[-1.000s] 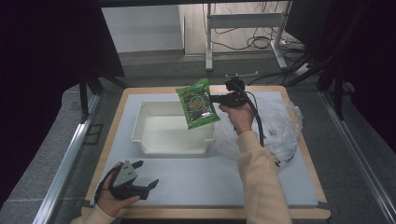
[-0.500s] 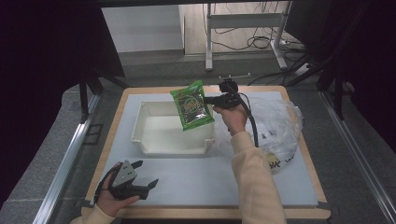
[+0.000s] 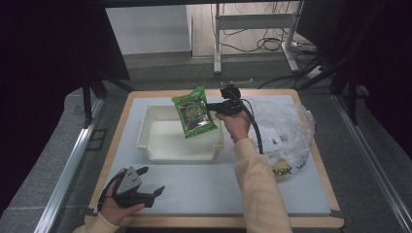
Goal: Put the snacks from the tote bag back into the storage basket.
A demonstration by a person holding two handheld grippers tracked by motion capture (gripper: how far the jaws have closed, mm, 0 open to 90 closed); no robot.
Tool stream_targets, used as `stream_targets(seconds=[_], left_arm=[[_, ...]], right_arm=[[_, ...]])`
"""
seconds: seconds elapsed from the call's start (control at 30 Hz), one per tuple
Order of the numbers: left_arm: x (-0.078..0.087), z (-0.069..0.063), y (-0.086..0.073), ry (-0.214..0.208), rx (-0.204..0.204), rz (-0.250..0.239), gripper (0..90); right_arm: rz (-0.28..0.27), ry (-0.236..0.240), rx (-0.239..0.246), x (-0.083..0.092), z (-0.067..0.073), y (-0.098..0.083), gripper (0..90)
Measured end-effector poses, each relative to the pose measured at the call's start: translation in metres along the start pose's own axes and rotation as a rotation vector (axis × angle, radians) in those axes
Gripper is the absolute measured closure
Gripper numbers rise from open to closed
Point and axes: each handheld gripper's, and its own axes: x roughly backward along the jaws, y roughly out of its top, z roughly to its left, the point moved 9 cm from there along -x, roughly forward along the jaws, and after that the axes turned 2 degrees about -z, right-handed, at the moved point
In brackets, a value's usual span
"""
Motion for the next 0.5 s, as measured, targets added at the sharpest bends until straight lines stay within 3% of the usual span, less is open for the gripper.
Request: stream_targets(seconds=[0.5], left_arm=[[0.0,-0.001,0.001,0.005,-0.005,-0.003,14.0]], right_arm=[[0.004,0.013,-0.001,-0.017,0.009,-0.004,89.9]])
